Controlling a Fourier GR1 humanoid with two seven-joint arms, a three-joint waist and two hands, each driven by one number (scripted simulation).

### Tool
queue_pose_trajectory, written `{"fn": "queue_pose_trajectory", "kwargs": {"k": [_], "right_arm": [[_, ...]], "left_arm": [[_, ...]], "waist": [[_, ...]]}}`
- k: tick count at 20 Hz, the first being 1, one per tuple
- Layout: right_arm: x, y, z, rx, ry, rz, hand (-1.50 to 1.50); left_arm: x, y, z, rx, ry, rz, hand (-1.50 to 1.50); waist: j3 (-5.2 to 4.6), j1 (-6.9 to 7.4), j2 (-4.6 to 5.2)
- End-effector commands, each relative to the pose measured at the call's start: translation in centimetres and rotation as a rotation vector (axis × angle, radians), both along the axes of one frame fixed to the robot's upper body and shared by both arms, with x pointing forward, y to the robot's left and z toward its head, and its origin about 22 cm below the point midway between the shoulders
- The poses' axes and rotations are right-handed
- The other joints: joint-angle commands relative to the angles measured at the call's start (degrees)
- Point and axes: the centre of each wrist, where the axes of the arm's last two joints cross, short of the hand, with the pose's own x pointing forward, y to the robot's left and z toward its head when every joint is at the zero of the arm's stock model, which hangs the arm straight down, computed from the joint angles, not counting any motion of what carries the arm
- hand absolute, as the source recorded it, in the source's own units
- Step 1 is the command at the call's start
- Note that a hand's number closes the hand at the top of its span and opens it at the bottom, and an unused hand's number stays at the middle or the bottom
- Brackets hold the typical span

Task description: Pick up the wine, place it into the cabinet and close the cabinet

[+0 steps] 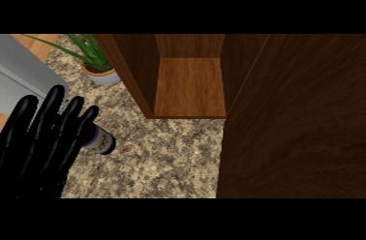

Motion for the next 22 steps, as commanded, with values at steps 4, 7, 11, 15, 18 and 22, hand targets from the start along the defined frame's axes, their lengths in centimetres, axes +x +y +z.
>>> {"fn": "queue_pose_trajectory", "kwargs": {"k": [4,7,11,15,18,22], "right_arm": [[-0.5,1.3,1.5,0.029,-0.029,-0.003,-1.5],[-1.6,0.3,1.9,0.021,-0.02,-0.002,-1.5],[-0.1,-0.8,2.7,0.015,-0.04,-0.004,-1.5],[-2.8,-0.1,3.5,0.002,-0.028,0.001,-1.5],[-0.3,0.1,1.5,0.021,-0.025,0.005,-1.5],[-1.3,0.4,3.3,0.013,-0.048,0.008,-1.5]], "left_arm": [[-2.5,-0.5,2.3,-0.02,-0.033,0.061,-1.5],[-1.5,-0.4,0.9,-0.023,0.016,0.09,-1.5],[-1.4,1.8,0.9,-0.039,0.044,0.118,-1.5],[-1.5,3.2,2.3,-0.047,0.065,0.174,-1.5],[0.3,2.9,1.0,-0.041,0.074,0.215,-1.5],[0.5,6.2,-1.2,-0.039,0.06,0.275,-1.5]], "waist": [[0.0,0.28,-0.05],[-0.01,0.03,0.02],[-0.05,0.2,0.1],[-0.06,-0.09,0.0],[-0.01,0.01,0.08],[-0.08,0.2,0.07]]}}
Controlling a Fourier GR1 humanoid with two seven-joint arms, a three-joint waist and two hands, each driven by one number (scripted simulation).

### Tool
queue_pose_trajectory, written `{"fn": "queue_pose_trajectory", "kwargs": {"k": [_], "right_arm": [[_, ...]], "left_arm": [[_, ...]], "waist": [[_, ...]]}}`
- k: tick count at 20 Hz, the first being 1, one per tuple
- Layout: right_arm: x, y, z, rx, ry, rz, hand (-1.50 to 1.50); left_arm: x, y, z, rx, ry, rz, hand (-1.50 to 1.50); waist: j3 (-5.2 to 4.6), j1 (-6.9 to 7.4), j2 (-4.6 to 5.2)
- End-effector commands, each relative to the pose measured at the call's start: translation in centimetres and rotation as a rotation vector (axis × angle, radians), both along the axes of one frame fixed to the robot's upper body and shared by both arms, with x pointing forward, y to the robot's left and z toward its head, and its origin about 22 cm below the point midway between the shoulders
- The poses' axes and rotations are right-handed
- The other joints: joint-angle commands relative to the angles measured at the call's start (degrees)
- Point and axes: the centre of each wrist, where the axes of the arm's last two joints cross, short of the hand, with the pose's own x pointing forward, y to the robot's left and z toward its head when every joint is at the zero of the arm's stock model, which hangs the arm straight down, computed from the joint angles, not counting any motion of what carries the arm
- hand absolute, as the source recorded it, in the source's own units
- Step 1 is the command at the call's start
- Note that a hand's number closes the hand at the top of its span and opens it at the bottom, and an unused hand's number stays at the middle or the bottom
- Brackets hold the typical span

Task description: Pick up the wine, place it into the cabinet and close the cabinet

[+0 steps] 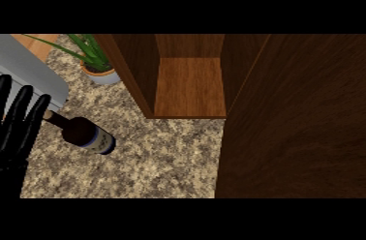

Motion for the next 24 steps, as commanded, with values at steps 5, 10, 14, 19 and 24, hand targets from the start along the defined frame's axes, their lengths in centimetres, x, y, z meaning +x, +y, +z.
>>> {"fn": "queue_pose_trajectory", "kwargs": {"k": [5,10,14,19,24], "right_arm": [[-3.2,0.3,2.2,0.043,-0.026,0.037,-1.5],[-2.4,-0.5,0.7,0.026,-0.041,0.031,-1.5],[-1.1,0.0,1.1,0.031,-0.047,0.035,-1.5],[-0.9,-0.5,1.4,0.027,-0.034,0.025,-1.5],[-1.6,0.0,1.0,0.02,-0.028,0.032,-1.5]], "left_arm": [[1.0,4.4,-0.8,0.003,-0.005,0.125,-1.5],[3.1,5.7,-3.7,0.0,0.044,0.154,-1.5],[3.6,7.0,-6.5,0.014,0.053,0.19,-1.5],[4.3,9.8,-9.6,0.035,0.128,0.19,-1.5],[5.2,9.7,-11.7,0.062,0.164,0.19,-1.5]], "waist": [[-0.03,-0.06,-0.07],[0.03,-0.21,0.02],[0.01,-0.03,0.06],[0.01,-0.1,0.07],[0.03,-0.09,0.04]]}}
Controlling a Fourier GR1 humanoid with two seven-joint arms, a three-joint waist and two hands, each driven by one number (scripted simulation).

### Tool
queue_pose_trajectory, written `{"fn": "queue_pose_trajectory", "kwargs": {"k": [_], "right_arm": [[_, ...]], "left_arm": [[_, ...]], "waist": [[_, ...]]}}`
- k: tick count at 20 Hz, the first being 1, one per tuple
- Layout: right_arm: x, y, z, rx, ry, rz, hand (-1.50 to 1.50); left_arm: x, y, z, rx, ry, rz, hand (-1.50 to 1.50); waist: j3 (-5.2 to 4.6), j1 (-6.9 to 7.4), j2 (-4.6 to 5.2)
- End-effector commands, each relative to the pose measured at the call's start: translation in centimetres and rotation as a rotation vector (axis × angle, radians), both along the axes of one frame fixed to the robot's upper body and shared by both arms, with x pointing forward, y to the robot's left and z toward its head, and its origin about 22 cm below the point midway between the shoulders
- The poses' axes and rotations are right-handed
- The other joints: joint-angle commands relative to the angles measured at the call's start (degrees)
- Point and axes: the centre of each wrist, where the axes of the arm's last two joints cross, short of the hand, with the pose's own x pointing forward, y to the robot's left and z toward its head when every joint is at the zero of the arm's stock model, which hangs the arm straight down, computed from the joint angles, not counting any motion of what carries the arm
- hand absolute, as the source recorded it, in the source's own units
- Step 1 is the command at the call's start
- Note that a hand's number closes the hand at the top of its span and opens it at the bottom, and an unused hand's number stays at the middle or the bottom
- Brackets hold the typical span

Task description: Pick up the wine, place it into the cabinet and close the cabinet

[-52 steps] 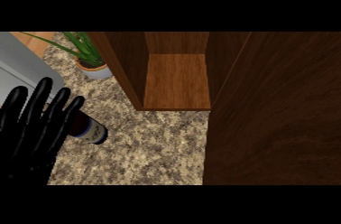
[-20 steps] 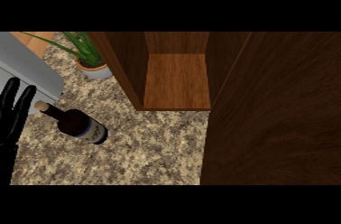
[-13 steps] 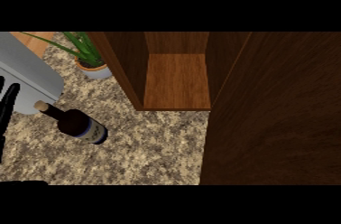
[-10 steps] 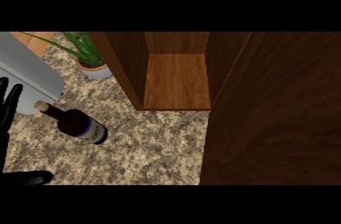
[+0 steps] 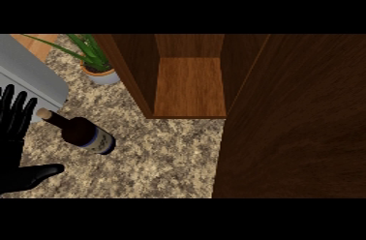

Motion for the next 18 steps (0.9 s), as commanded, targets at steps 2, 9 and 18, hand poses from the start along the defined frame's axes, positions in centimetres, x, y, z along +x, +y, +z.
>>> {"fn": "queue_pose_trajectory", "kwargs": {"k": [2,9,18], "right_arm": [[-1.1,-0.3,0.9,0.027,-0.032,0.027,-1.5],[-1.9,-0.5,0.1,0.039,-0.023,0.026,-1.5],[-1.7,0.3,-0.1,0.022,-0.032,0.019,-1.5]], "left_arm": [[1.3,1.0,-2.9,-0.004,0.043,-0.016,-1.5],[1.9,4.3,-7.7,0.0,0.092,0.005,-1.5],[2.3,3.7,-14.3,-0.004,0.136,-0.044,-1.5]], "waist": [[0.01,0.02,0.01],[0.02,-0.12,0.01],[0.01,-0.14,0.02]]}}
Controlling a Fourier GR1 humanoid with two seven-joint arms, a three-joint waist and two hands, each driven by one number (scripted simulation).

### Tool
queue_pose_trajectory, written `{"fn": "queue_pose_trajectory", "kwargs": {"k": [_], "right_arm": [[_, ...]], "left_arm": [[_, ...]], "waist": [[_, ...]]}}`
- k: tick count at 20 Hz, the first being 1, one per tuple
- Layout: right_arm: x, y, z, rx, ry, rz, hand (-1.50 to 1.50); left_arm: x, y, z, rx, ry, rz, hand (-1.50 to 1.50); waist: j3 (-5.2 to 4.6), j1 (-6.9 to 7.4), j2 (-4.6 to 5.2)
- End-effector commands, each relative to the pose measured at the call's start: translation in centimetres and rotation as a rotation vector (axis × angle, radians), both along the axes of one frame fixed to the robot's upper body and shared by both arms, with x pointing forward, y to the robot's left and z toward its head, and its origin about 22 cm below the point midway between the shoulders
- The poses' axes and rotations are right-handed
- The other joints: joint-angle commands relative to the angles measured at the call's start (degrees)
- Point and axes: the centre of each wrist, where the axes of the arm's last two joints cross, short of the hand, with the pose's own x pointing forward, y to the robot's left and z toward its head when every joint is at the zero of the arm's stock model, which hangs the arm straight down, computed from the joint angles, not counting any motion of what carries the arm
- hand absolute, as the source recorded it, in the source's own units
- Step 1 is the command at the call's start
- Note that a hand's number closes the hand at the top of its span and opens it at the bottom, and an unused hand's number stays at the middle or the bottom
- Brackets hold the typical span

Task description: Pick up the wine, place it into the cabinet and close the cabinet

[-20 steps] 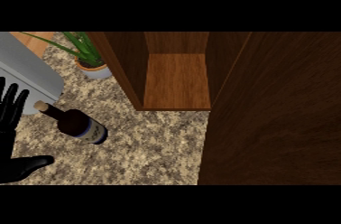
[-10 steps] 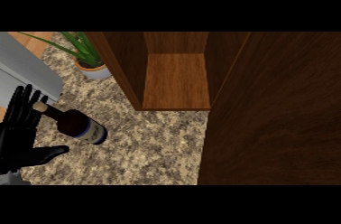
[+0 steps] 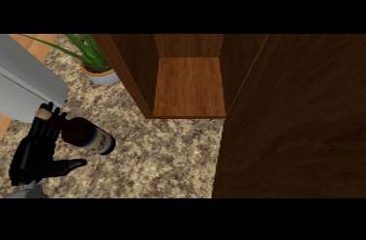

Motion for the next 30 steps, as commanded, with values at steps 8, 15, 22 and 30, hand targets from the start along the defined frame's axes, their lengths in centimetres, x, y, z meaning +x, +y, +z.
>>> {"fn": "queue_pose_trajectory", "kwargs": {"k": [8,15,22,30], "right_arm": [[-2.4,0.1,1.0,0.041,-0.025,0.009,-1.5],[-2.5,-0.7,0.8,0.024,-0.023,0.03,-1.5],[0.4,0.3,1.2,0.029,-0.02,0.024,-1.5],[-2.6,-0.3,0.3,0.022,-0.027,0.02,-1.5]], "left_arm": [[-1.1,-0.8,-6.9,-0.038,0.027,-0.031,-1.5],[1.0,0.6,-7.3,-0.112,0.04,-0.033,-1.5],[2.0,-1.8,-9.5,-0.215,0.033,-0.078,-1.5],[1.0,-3.0,-10.5,-0.21,-0.015,-0.097,-1.5]], "waist": [[-0.01,-0.1,-0.03],[0.01,-0.17,-0.02],[-0.06,-0.3,0.17],[-0.02,-0.47,0.05]]}}
